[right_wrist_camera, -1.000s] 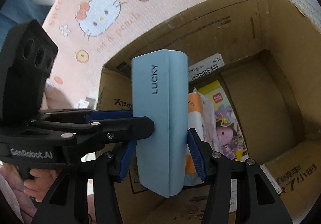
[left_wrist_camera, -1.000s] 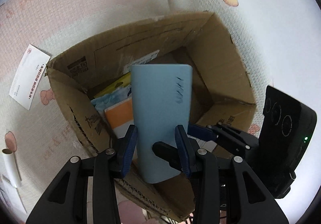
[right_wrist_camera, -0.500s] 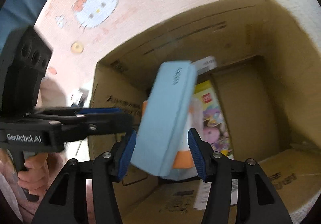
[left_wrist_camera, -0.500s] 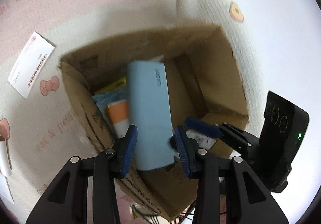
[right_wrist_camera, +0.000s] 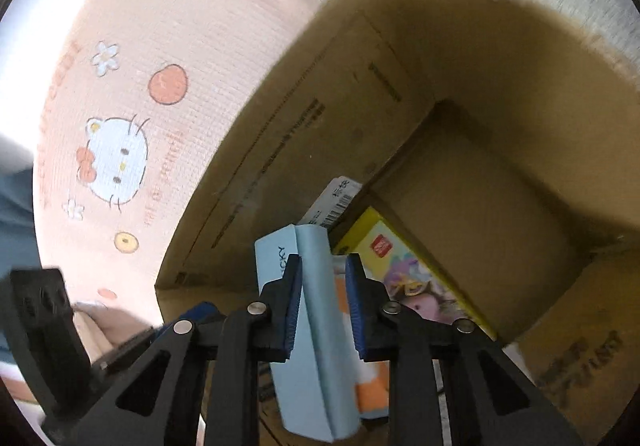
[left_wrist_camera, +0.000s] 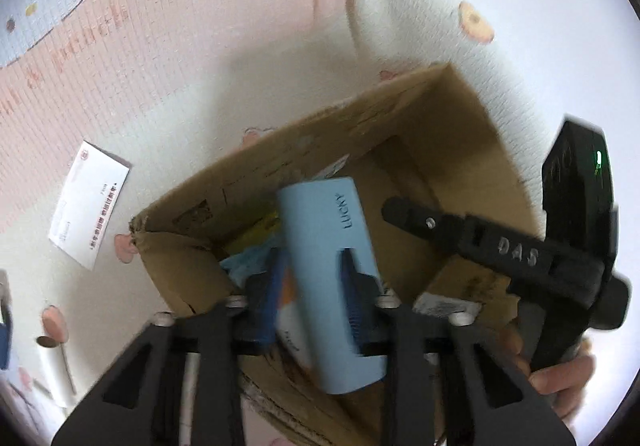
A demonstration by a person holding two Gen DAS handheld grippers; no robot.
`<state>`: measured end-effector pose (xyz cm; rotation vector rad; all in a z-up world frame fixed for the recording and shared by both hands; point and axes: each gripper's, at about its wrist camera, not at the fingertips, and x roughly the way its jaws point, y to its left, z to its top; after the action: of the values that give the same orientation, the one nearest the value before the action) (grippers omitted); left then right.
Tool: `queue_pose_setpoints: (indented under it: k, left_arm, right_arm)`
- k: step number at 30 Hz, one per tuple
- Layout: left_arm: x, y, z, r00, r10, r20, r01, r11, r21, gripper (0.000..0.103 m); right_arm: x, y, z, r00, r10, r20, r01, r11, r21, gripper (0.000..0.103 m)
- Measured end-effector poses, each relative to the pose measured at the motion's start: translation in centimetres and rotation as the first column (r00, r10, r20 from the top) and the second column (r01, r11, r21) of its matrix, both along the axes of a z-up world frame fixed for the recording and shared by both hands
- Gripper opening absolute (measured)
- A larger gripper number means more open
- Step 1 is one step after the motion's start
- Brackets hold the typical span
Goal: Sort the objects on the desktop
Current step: 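Lower the LUCKY case into the box and open both tools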
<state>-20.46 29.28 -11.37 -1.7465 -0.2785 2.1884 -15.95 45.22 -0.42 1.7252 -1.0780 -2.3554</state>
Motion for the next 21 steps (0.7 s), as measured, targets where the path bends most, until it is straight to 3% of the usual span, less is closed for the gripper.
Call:
queue_pose_setpoints:
  k: [2,6,9,13,21]
  left_arm:
    - [-0.1,-0.2,-0.6,0.999,0.008,0.031,-0.010,0.999,0.038,0.013]
    - [-0.1,0.9,-0.9,0.999,-0.019,0.039,0.019,1.000,0.003,0.012]
    - [0.4,1.8,-1.5,0.994,-0.069,0.083,0.071,0.997,-0.020,0.012]
    - [1.3,3.0,-2.1,0.986,-0.105,0.128,0.109,0.994,-0.024,0.012]
    - [2.1,3.5,-2.2,0.988,-0.098,0.115,0.107,0.992,-0.073,0.012]
  right_arm:
    - [-0.6,-0.3,-0.7,1.000,0.004,0.018,-0.003,1.000,-0.011,0.019]
    - [-1.0,-0.7,-1.1,1.000,0.006,0.027,-0.006,1.000,-0.026,0.019]
    - [-0.8,-1.0,-1.9,0.998,0.037,0.051,-0.032,0.994,-0.103,0.019]
    - [-0.5,-1.6,-1.6,0.997,0.058,0.042,-0.054,0.994,-0.091,0.019]
    - [-0.7,-1.6,-1.2,0.994,0.088,0.058,-0.082,0.991,-0.106,0.019]
